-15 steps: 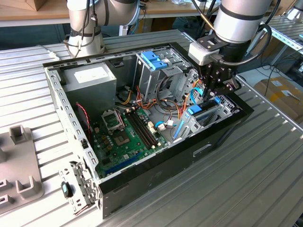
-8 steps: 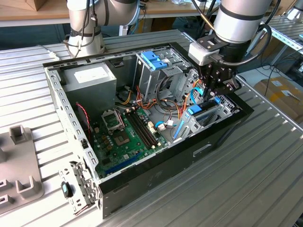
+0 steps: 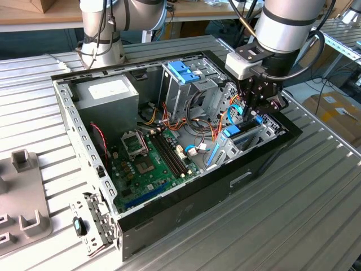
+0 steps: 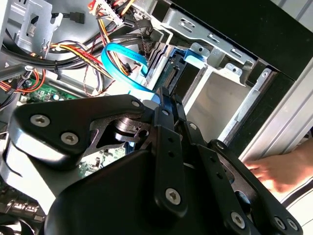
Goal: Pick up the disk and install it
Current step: 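Insert the first disk wire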
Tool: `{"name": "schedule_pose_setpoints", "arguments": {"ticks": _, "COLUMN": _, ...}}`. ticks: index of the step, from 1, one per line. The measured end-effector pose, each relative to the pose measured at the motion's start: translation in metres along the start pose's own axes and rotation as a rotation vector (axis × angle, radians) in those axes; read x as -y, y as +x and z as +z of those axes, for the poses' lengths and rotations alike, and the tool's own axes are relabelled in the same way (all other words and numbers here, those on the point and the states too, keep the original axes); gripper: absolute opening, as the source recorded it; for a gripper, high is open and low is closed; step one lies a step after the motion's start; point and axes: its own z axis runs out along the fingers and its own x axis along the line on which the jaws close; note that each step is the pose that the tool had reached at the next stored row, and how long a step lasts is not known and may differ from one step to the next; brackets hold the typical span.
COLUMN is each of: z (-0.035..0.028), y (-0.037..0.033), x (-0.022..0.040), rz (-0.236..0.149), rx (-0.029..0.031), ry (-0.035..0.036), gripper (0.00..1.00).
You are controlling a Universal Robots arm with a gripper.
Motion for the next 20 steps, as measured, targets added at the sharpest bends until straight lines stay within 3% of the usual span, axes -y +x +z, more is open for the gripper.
{"name": "schedule_pose_setpoints", "arguments": {"ticks": 10, "z": 0.0032, "y": 0.0, "x": -0.0034, "rz": 0.0, "rx": -0.0003, "ry": 0.0, "gripper": 0.16}}
{"name": "schedule_pose_setpoints", "arguments": {"ticks": 20, "z": 0.0037, "y": 0.0007, "x": -0.0021, "rz": 0.0, "rx": -0.0001, "ry": 0.0, "gripper": 0.16}}
